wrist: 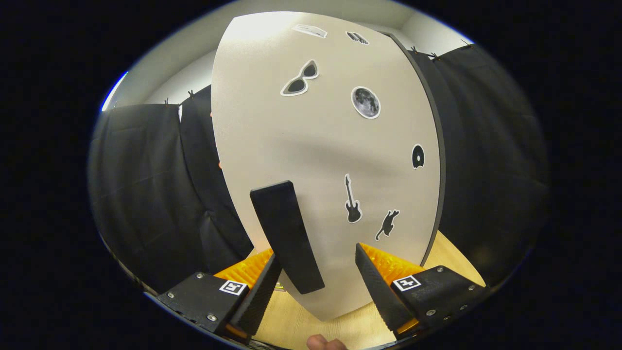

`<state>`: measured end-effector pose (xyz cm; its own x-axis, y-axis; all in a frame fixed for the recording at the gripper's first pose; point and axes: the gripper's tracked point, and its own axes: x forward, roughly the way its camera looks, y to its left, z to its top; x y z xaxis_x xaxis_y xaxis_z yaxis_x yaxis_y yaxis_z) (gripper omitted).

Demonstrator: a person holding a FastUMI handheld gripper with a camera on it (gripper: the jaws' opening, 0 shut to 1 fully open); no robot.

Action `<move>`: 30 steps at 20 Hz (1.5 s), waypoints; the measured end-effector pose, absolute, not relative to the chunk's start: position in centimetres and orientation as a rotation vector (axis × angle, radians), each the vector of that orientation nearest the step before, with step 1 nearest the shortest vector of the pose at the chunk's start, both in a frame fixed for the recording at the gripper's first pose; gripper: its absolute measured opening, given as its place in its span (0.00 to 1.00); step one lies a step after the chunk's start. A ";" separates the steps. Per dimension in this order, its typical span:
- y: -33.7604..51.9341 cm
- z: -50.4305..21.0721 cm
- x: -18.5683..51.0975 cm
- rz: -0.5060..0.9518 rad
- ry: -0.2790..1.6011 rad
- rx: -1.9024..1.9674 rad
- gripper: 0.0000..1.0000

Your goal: Open the shoe cabinet door, grab the shoes and put them into the shoe cabinet, then close the shoe cabinet door.

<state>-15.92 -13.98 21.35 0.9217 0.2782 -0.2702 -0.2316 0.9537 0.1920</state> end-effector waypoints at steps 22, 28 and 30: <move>-12.7 21.3 -13.7 0.186 0.343 0.181 0.94; -12.0 20.4 -13.7 0.179 0.367 0.176 0.94; -12.0 20.4 -13.5 0.179 0.367 0.169 0.94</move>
<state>-13.50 -11.98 20.43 0.9182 0.2034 -0.3399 -0.1424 0.9702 0.1958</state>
